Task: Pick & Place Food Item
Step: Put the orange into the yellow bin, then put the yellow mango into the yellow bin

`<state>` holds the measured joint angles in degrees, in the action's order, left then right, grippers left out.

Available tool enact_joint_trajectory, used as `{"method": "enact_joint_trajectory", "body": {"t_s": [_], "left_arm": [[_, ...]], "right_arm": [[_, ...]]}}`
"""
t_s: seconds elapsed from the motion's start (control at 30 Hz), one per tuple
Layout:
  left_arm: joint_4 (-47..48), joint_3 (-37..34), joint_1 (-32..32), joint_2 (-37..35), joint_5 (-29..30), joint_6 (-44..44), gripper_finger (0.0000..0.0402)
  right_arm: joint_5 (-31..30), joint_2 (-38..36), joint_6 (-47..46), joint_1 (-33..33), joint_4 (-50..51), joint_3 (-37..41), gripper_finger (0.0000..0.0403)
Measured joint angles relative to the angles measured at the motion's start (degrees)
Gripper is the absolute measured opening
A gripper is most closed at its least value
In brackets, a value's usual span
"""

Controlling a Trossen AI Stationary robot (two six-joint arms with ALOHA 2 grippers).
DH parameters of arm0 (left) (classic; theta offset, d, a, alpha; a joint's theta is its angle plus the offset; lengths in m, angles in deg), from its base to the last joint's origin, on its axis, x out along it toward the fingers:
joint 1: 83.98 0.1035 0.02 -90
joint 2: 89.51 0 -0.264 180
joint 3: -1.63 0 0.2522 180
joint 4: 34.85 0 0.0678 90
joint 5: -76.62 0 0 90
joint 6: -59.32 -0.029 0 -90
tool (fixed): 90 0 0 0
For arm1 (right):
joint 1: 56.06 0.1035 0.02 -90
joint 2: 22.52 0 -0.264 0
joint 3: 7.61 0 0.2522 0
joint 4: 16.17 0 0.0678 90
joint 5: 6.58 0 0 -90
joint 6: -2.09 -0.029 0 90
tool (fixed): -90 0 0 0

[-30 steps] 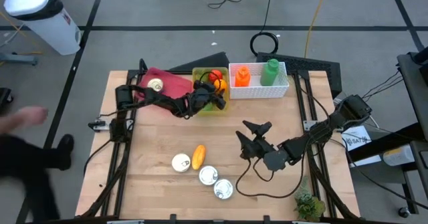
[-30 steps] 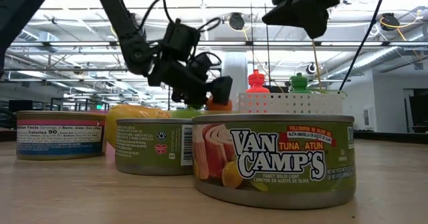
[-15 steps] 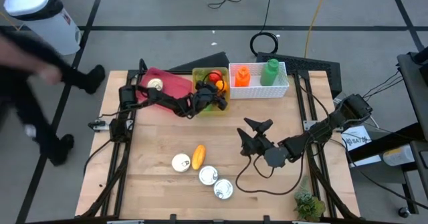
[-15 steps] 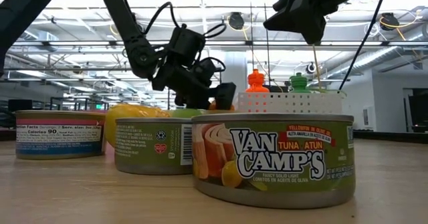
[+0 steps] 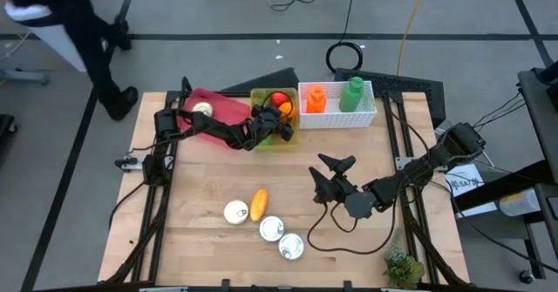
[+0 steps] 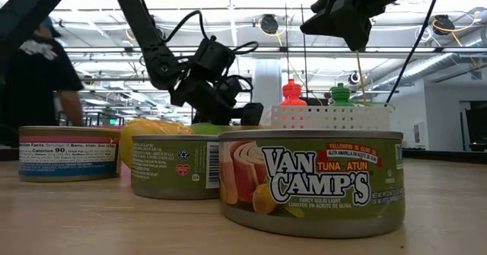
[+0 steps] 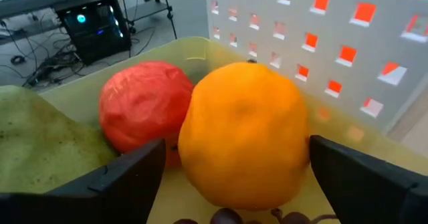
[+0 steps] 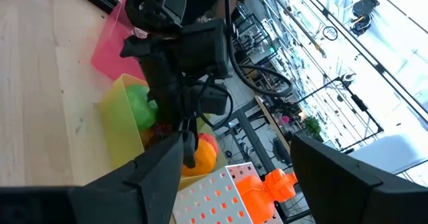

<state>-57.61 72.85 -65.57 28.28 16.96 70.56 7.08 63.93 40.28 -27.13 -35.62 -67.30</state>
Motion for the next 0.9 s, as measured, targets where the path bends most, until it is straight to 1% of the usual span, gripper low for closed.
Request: {"method": "enact_joint_trajectory", "body": {"t_s": [0.13,0.3,0.43,0.57,0.67,0.77,0.83,0.9], "left_arm": [[0.14,-0.1,-0.03,-0.7,0.04,-1.76,0.0363],[-0.14,-0.09,-0.63,-3.88,0.23,-3.04,0.0358],[0.19,-0.09,-1.48,-5.31,0.13,-3.61,0.0362],[2.98,-0.09,-2.85,-8.09,0.1,-4.03,0.037],[8.36,-0.09,-4.85,-12.24,-0.37,-6.27,0.0371],[18.43,-0.09,-7.9,-17.66,-1.88,-5.67,0.0366],[26.6,-0.09,-10.4,-21.25,-4.97,-3.71,0.0361],[34.41,-0.07,-13.32,-24.37,-9.78,-0.14,0.0356]], "right_arm": [[-0.02,0.0,0.0,0.0,-0.01,0.0,0.0256],[-0.04,0.0,0.0,0.02,0.0,0.0,0.0258],[-0.07,0.02,-0.02,0.04,0.0,0.0,0.0257],[-0.09,0.02,0.0,0.04,0.0,0.0,0.0256],[-0.11,0.02,0.01,0.04,0.0,0.0,0.0258],[-0.13,0.02,0.02,0.04,0.01,0.0,0.0258],[-0.15,0.02,0.04,0.04,0.02,-0.02,0.0257],[-0.26,0.02,0.06,0.04,0.0,-0.02,0.0256]]}}
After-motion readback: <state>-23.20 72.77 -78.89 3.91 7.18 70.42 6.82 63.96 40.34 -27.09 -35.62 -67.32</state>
